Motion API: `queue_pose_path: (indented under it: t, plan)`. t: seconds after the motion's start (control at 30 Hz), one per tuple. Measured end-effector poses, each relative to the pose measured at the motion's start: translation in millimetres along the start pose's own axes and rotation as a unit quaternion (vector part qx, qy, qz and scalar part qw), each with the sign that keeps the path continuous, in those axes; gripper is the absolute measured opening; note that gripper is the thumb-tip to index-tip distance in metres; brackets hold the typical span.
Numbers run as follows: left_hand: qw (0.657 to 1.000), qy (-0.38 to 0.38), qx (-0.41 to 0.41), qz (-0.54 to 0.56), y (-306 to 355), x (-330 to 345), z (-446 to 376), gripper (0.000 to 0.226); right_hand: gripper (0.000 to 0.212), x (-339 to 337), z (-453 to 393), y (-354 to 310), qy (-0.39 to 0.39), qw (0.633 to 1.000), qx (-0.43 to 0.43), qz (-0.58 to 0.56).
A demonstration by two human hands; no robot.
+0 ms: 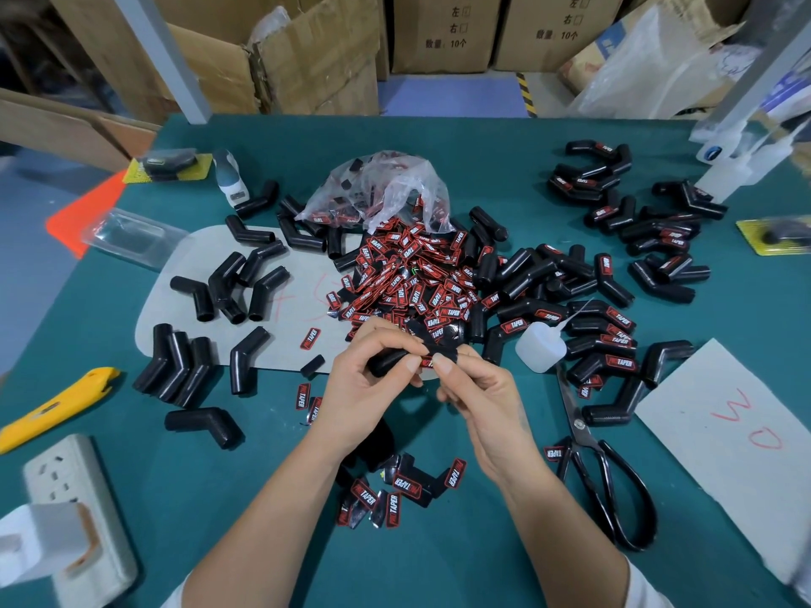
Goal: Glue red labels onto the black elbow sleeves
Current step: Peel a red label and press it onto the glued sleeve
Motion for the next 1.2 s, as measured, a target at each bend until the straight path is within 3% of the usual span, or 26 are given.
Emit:
queue_pose_path:
  t: [0.3,0.53,0.7,1.03,1.2]
  plan:
    - [0.999,-0.017,0.017,-0.034,3.0,0.0,0.1,0.012,0.045,-3.6,-1.6,4.4,0.011,1.0,0.014,0.018]
    - [0.983,-0.048,0.093,-0.148,9.3,-0.2,0.2,0.016,0.069,-6.0,-4.8,11.4,-0.004,1.0,0.014,-0.001]
    - [0.974,-0.052,0.112,-0.19,8.0,-2.0,1.4,0.014,0.07,-5.4,-5.0,9.1,-0.005,1.0,0.011,-0.008]
    - [0.971,-0.016,0.114,-0.208,14.3,-7.0,0.0,0.016,0.057,-5.1,-5.2,6.1,-0.007,1.0,0.009,0.007]
    - [0.978,-0.004,0.093,-0.187,10.1,-11.9,-1.3,0.017,0.016,-7.4,-2.0,-0.7,0.039,0.998,-0.011,0.046]
Point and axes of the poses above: each hand's wrist, its own z-axis away from the middle knuckle, its own x-axis out of the palm, y = z × x, the point moved 9 cm from there along -z, towards the middle knuckle, and after that the axes turned 2 degrees about -y, right-handed, at the moved point
